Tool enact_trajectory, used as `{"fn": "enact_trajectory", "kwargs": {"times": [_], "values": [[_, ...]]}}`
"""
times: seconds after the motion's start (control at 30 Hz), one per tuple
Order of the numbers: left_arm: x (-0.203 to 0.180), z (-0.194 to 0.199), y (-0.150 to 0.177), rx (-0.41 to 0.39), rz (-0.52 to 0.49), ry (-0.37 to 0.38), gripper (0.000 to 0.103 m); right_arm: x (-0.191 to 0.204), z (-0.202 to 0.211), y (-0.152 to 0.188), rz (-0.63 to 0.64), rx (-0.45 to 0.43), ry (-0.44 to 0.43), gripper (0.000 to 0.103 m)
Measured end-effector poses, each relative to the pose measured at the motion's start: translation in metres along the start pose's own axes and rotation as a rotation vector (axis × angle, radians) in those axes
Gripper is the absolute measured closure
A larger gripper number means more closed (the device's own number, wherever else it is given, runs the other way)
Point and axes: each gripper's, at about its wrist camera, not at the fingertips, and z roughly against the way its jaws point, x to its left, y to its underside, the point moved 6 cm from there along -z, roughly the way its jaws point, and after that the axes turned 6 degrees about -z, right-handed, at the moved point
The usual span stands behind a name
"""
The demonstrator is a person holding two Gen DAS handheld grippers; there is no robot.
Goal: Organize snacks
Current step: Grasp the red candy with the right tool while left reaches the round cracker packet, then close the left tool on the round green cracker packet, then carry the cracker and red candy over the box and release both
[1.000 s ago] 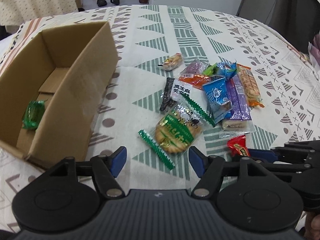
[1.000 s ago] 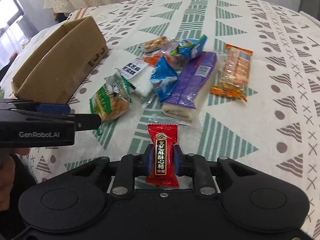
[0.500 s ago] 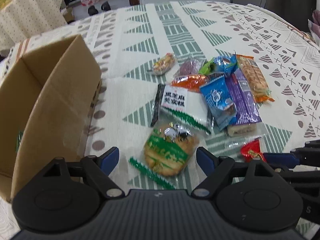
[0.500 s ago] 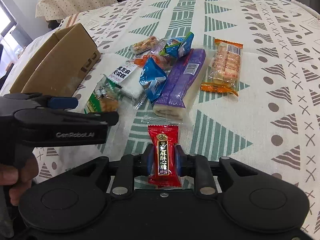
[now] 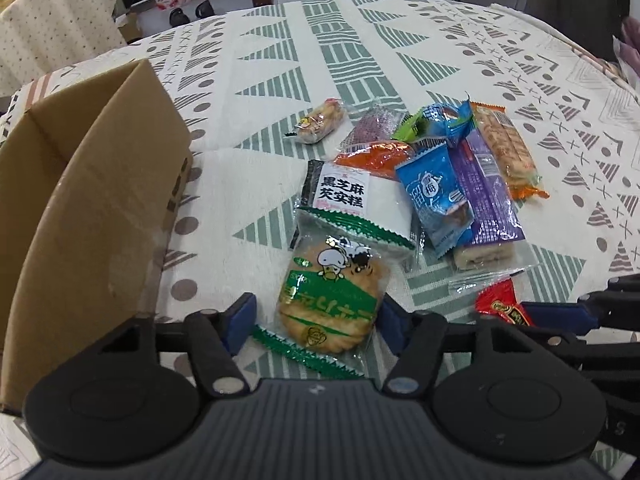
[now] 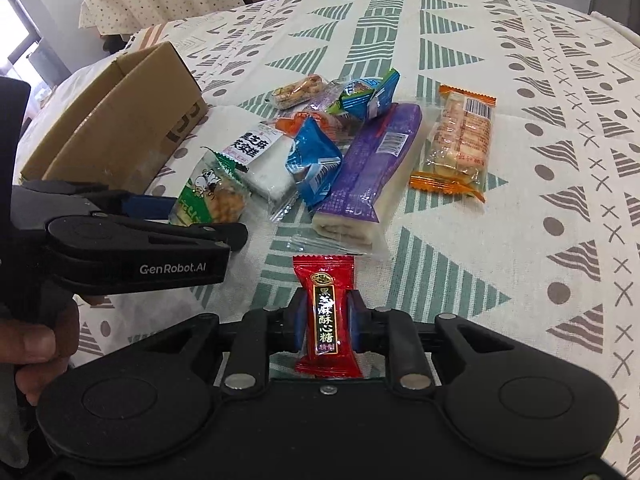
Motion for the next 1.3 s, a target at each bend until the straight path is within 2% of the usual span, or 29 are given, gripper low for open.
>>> {"fn": "enact_trajectory", "kwargs": {"times": [0.1,0.47,0.77,1.3], "values": [[0.001,0.006,0.001,-0.002,0.024,0.006,0.055,0.002,0.004,0.000,-0.005,-0.011,-0.011,0.082],[0.009,0.033,0.007,-0.037,0.084,0.005,0.055,0.009,0.022,-0.005,-0.027,-0.063,-0.088,0.083],[0.014,0.073,0.006,-0.090,0.124,0.001,0.055,0.023,0.044,-0.012,-0.031,-0.133,-0.142,0.083],[0.048,0.141,0.003,-0.188,0.191,-0.019,0.055,0.049,0.090,-0.027,-0.013,-0.232,-0.154,0.083]]}}
